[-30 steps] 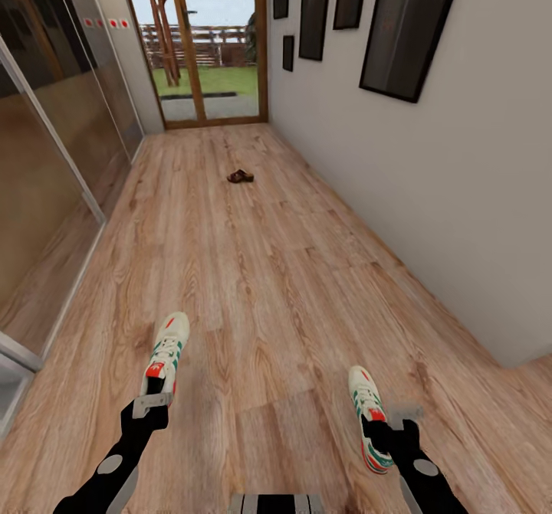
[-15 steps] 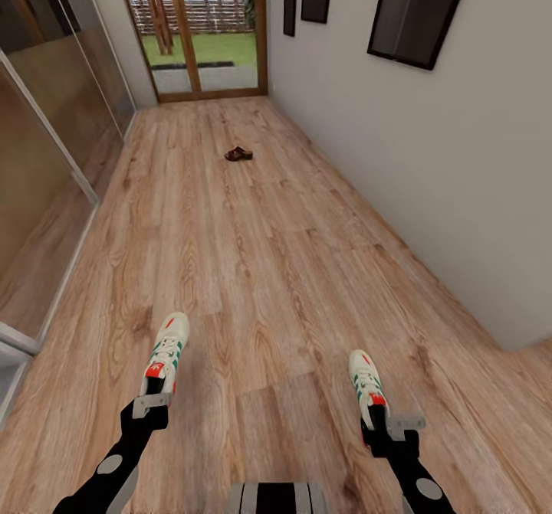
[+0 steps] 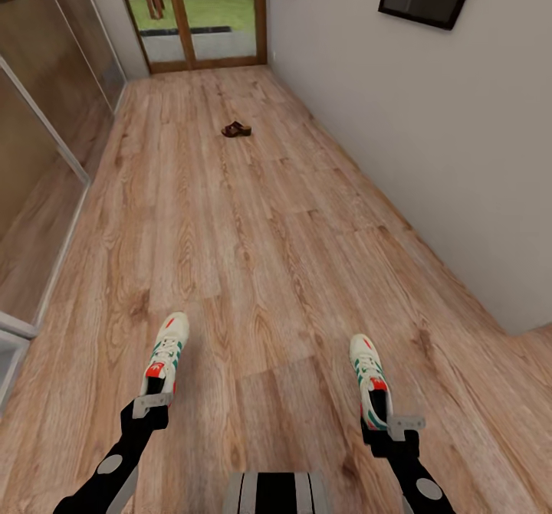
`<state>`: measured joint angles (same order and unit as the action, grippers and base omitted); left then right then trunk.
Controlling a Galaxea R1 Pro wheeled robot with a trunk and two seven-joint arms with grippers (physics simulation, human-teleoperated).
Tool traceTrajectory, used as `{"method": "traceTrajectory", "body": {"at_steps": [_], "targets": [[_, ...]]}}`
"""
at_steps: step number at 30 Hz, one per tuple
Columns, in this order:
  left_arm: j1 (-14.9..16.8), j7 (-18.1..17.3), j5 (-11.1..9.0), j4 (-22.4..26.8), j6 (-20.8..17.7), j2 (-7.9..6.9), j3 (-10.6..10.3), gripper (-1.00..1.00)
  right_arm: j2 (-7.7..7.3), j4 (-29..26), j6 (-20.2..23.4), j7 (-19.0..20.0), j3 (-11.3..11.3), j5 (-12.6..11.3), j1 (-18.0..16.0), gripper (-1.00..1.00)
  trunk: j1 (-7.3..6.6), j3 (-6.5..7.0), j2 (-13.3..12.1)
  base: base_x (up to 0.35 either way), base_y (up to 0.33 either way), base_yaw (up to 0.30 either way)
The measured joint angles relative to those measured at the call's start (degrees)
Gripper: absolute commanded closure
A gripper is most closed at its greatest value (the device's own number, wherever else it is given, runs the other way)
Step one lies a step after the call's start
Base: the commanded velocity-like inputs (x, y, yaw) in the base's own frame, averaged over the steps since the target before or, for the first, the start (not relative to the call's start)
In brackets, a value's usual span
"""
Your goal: Pick up the two gym shoes and the two sandals from the corridor floor and place them onto the hallstand (shoe rack) in the corridor, making sure they are on the rack and not on the floor. Arrange them so the two gym shoes are next to each other and the two sandals are next to each other.
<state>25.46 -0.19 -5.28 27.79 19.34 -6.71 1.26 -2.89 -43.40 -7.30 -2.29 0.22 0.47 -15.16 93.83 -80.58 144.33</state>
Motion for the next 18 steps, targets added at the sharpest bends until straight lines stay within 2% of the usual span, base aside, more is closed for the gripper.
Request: {"method": "traceTrajectory", "body": {"at_steps": [12, 18], "targets": [[0.0, -0.1, 0.1, 0.1, 0.2, 0.01, -0.1, 1.0, 0.0, 0.0, 0.0, 0.0, 0.0, 0.0, 0.0, -1.0, 0.02, -1.31, 0.0, 0.011, 0.0, 0.0], [0.0, 0.0, 0.1, 0.2, 0.1, 0.04, -0.2, 1.0, 0.0, 0.0, 0.0, 0.0, 0.0, 0.0, 0.0, -1.0, -0.01, -1.58, 0.0, 0.246, 0.0, 0.0]]}}
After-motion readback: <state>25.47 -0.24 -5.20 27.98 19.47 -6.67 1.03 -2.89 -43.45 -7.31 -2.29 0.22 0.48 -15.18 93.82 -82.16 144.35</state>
